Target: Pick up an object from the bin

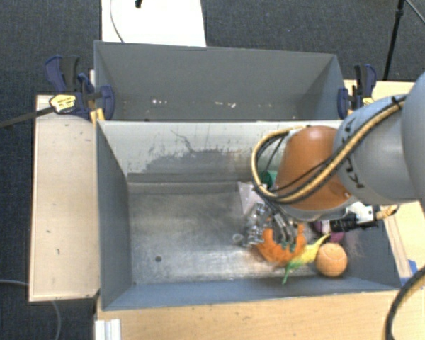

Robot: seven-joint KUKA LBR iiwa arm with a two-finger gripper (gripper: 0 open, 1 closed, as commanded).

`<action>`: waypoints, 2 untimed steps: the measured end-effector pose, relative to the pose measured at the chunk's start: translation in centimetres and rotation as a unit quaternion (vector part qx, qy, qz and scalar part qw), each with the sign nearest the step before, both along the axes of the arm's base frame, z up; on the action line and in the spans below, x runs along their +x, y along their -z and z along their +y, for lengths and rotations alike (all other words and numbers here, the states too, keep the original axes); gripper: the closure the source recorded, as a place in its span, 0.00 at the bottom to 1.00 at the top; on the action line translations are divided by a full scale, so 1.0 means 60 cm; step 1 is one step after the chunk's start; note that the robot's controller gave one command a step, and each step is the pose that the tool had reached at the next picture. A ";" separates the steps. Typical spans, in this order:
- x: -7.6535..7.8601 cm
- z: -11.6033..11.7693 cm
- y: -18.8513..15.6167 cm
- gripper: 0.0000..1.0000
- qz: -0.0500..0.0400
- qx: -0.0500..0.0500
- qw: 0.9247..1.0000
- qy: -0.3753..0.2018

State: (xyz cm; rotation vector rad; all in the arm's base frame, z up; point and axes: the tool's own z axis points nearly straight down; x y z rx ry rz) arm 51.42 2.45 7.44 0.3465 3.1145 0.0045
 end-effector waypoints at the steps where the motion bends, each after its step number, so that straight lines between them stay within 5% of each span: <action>1: 0.000 0.000 0.000 1.00 0.000 0.000 1.000 0.002; 2: 0.000 0.000 0.000 1.00 0.000 0.000 1.000 0.002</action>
Offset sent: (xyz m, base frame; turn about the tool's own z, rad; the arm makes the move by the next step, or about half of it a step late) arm 0.0000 0.0000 0.0000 0.0000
